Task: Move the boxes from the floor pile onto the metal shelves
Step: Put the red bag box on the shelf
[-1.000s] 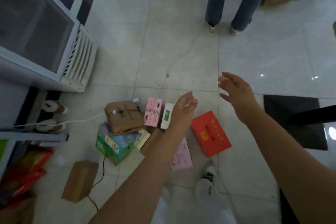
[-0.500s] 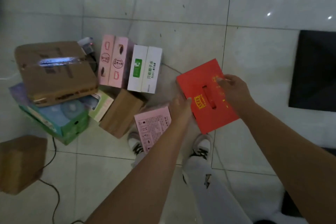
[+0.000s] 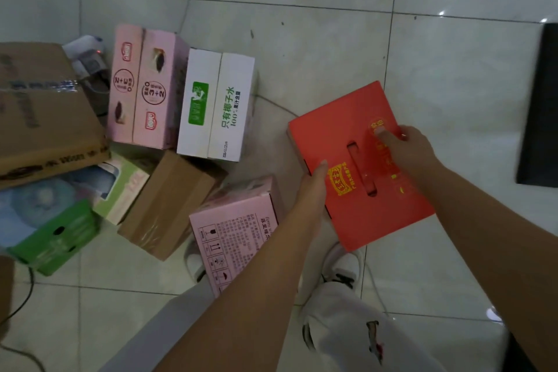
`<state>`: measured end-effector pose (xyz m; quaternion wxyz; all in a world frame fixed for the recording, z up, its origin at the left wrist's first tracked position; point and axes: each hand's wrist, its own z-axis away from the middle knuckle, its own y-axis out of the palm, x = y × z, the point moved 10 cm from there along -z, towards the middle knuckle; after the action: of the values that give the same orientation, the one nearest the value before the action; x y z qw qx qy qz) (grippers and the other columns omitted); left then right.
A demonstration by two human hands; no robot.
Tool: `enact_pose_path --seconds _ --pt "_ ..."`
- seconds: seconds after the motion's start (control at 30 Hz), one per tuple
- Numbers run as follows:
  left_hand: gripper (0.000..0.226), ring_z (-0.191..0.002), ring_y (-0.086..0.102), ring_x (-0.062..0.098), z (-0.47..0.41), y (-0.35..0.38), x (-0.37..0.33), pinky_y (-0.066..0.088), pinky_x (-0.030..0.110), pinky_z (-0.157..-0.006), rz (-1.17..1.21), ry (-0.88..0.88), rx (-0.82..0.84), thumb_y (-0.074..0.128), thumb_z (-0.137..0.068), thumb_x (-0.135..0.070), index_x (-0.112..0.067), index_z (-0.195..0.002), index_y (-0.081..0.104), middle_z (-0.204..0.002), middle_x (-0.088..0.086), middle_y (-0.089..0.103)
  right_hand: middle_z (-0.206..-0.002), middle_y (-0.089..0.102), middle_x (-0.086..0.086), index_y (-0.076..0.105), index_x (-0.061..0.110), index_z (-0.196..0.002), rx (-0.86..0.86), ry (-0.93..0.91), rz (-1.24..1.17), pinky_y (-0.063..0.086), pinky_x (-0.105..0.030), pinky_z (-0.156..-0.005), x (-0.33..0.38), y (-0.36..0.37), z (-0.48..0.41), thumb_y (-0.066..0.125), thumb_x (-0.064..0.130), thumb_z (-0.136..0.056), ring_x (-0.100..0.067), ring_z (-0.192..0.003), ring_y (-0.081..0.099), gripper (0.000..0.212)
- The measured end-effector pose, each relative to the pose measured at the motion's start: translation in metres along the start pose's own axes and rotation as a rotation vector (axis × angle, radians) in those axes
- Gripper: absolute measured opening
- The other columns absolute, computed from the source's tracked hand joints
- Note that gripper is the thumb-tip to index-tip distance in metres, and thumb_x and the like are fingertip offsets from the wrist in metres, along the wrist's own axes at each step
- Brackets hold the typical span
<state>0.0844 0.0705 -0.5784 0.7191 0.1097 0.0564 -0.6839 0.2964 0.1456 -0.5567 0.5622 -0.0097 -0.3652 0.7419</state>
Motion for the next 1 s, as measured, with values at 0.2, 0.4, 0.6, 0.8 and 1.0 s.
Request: enact_pose_path --seconds 0.2,0.4,0.6,0.8,1.0 --pt "0.022 -0.084 0.063 -0.002 0.050 -0.003 -0.042 0.045 0.019 -0.069 0.117 0.088 0.034 0.047 -0.100 -0.044 -0.031 -0.113 0.058 -0.091 -0.018 0.068 -0.141 0.052 -0.007 0.041 0.014 -0.145 -0.055 -0.098 -0.035 0.044 -0.048 -0.104 0.056 -0.033 0.044 0.061 0.059 -0.086 -0.027 -0.123 0.054 0.077" --pt "0.031 -0.090 0.067 0.001 0.210 -0.022 -0.163 0.048 0.023 -0.068 0.198 0.313 0.021 0.047 -0.101 -0.041 -0.027 -0.126 0.058 -0.105 -0.012 0.071 -0.117 0.056 0.004 0.049 0.016 -0.136 -0.116 -0.284 -0.123 0.045 -0.034 -0.095 0.209 -0.119 0.174 0.064 0.050 -0.088 -0.017 -0.109 0.056 0.061" --pt "0.041 -0.107 0.064 0.014 0.458 -0.097 -0.301 0.050 0.036 -0.083 0.214 0.555 -0.083 0.047 -0.099 -0.048 -0.028 -0.134 0.053 -0.120 -0.003 0.068 -0.118 0.064 0.003 0.054 0.026 -0.131 -0.016 -0.452 -0.298 0.053 -0.044 -0.093 0.391 -0.203 0.366 0.069 0.040 -0.087 -0.019 -0.101 0.066 0.048" --pt "0.045 -0.094 0.059 0.001 0.686 -0.194 -0.361 0.043 0.027 -0.083 0.269 0.802 -0.240 0.041 -0.100 -0.052 -0.029 -0.138 0.050 -0.114 -0.014 0.062 -0.111 0.069 0.002 0.058 0.025 -0.130 0.167 -0.684 -0.370 0.057 -0.046 -0.087 0.544 -0.221 0.560 0.064 0.033 -0.089 -0.020 -0.094 0.070 0.042" --pt "0.023 -0.074 0.067 0.001 0.866 -0.278 -0.338 0.051 0.027 -0.071 0.430 0.974 -0.442 0.042 -0.102 -0.042 -0.031 -0.106 0.062 -0.083 -0.018 0.071 -0.115 0.067 0.003 0.053 0.030 -0.133 0.382 -0.929 -0.322 0.056 -0.046 -0.090 0.633 -0.202 0.731 0.068 0.038 -0.084 -0.019 -0.096 0.069 0.051"
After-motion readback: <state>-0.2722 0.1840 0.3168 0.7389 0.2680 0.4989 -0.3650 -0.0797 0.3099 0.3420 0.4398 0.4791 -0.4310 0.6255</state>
